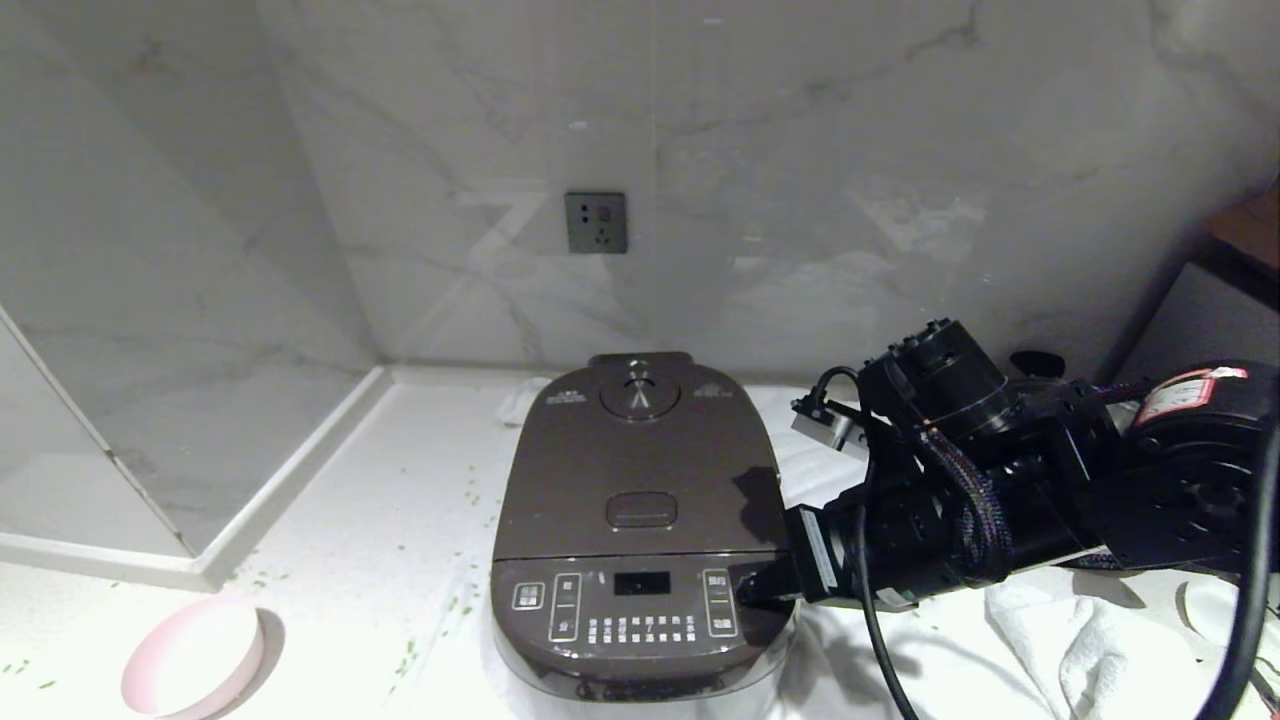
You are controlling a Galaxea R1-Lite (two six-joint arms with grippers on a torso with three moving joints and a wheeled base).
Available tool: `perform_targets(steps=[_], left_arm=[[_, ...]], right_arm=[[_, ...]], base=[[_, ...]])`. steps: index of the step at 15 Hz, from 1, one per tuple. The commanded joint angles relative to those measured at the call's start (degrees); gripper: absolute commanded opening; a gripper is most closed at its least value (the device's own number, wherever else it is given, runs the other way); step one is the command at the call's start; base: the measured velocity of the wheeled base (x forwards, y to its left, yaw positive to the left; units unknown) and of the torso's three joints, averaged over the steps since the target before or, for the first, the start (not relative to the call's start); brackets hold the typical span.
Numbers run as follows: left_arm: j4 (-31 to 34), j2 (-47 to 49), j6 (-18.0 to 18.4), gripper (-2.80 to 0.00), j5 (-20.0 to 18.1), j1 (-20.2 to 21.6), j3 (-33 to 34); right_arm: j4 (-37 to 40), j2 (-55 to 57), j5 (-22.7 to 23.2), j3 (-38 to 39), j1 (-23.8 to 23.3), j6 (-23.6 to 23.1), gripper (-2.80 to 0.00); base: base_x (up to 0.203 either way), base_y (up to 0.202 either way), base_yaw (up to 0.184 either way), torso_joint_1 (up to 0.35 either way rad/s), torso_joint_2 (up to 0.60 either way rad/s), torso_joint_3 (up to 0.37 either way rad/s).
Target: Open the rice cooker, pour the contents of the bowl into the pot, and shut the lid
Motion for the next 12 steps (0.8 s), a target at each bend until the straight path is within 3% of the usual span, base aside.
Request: perform_targets(steps=[1, 7, 12], left_arm=[[0.06, -0.10, -0.03, -2.80, 0.02, 0.01, -0.01], [0.06, -0.10, -0.12, -2.80, 0.02, 0.01, -0.01], [-0.03, -0.10, -0.12, -2.80, 0.02, 0.01, -0.01]], right_arm=[[0.31, 1.08, 0.00, 0.04, -1.05, 0.16, -2.80], [0.98, -5.35, -0.59, -3.64, -2.31, 0.27, -2.80], [8.97, -16.62, -0.71, -13.77, -2.70, 0.49, -2.80]], base=[[0.000, 0.000, 0.000, 0.000, 0.00, 0.000], [0.000, 0.000, 0.000, 0.000, 0.00, 0.000], [0.000, 0.000, 0.000, 0.000, 0.00, 0.000]])
